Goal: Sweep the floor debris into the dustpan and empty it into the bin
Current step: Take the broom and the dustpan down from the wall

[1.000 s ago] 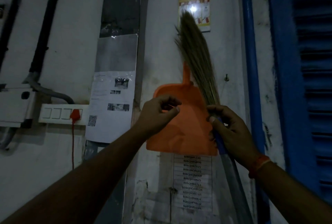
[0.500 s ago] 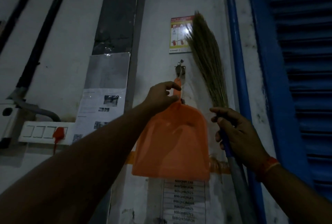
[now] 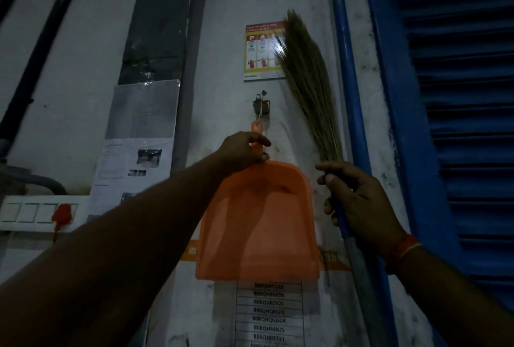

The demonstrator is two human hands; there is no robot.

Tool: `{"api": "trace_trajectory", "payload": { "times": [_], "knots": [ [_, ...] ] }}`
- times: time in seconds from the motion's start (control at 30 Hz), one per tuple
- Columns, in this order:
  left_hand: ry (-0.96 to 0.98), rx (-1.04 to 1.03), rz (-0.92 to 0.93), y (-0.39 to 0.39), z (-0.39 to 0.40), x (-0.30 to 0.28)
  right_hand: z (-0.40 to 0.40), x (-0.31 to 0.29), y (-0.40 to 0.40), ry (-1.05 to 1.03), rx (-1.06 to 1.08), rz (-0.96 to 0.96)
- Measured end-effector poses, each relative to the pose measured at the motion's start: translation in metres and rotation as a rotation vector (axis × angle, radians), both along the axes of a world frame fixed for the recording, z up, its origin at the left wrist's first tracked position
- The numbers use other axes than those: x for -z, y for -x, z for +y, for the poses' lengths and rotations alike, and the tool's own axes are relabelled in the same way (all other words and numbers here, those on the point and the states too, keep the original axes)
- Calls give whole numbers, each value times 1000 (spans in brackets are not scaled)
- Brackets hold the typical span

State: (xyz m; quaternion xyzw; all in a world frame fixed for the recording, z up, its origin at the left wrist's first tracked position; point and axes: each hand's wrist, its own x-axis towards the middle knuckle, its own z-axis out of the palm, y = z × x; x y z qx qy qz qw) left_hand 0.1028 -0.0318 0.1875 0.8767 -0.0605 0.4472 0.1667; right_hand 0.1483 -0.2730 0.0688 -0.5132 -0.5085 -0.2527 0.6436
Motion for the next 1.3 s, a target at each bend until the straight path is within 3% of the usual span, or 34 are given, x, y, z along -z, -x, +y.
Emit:
{"api": "trace_trajectory", "payload": {
  "times": [0.3, 0.57, 0.77, 1.07, 1.3],
  "knots": [
    [136, 86, -130, -1, 1, -21, -9, -2, -8, -34, -11, -12],
    [87, 162, -147, 12, -10, -49, -19, 1, -13, -32, 9, 2],
    [160, 243, -206, 30, -8, -56, -24, 15, -15, -43, -16, 27],
    [489, 346, -374, 71, 25, -11, -11, 41, -7, -72, -24, 57],
    [877, 164, -615, 80, 63, 68, 20, 64, 9, -84, -35, 63]
  ]
}}
